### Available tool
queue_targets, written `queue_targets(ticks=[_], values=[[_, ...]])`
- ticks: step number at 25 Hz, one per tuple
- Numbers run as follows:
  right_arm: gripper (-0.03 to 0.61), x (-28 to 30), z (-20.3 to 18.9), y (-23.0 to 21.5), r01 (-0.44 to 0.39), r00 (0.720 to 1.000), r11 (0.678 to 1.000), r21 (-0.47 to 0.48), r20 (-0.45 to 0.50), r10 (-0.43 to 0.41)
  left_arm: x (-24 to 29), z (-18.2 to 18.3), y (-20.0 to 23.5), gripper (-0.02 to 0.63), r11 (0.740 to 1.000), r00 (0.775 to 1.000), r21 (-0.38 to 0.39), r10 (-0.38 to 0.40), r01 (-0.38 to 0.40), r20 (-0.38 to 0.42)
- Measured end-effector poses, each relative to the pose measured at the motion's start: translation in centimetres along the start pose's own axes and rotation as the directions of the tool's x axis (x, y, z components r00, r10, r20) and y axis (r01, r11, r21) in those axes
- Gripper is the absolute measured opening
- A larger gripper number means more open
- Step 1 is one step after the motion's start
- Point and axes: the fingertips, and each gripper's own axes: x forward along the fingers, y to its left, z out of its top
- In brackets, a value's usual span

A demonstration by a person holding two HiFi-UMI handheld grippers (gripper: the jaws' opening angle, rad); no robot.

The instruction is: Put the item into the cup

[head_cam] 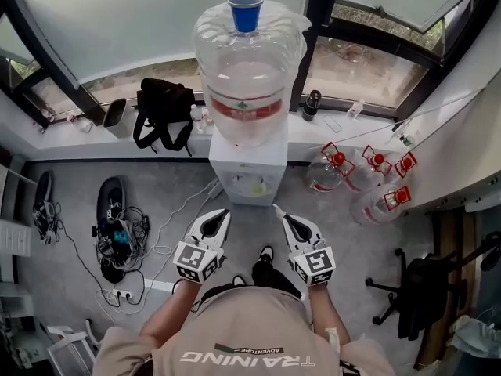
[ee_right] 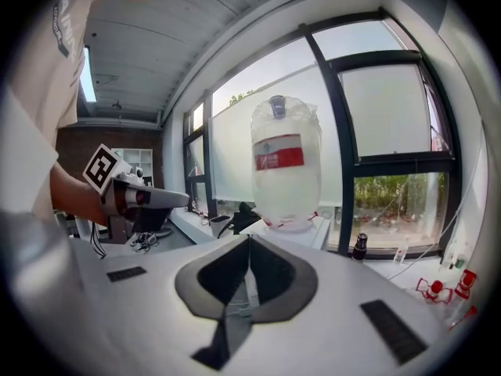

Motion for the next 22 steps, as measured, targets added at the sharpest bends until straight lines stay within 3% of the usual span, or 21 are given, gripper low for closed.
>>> queue_targets(ticks=[8,13,18,22], values=[[0.012,4.7,-2.2,-4.4,-0.11,0.993,0.994,-0.013,-0.051,0.11,5.5,0.7,0.3,0.008,0.998,0.999,0.047,0.033,-0.032,-0.023],[0.012,7.1,-5.0,-4.3,-0.135,0.985,0.989,-0.062,-0.119,0.127,7.4,-1.0,1.4,0.008,0.999,0.997,0.03,0.038,-0.036,-0.067],[0.012,8.6,-8.1,-3.7,-0.156,0.975,0.986,-0.05,-0.165,0.146,9.9,-3.9,1.8,0.008,0.997,0.994,0.073,0.005,0.002,-0.106],[0.012,10.5,-10.7,-3.9,-0.146,0.971,0.989,-0.035,-0.197,0.136,11.5,-6.2,3.2,0.008,0.999,0.989,0.05,-0.01,0.017,-0.148]])
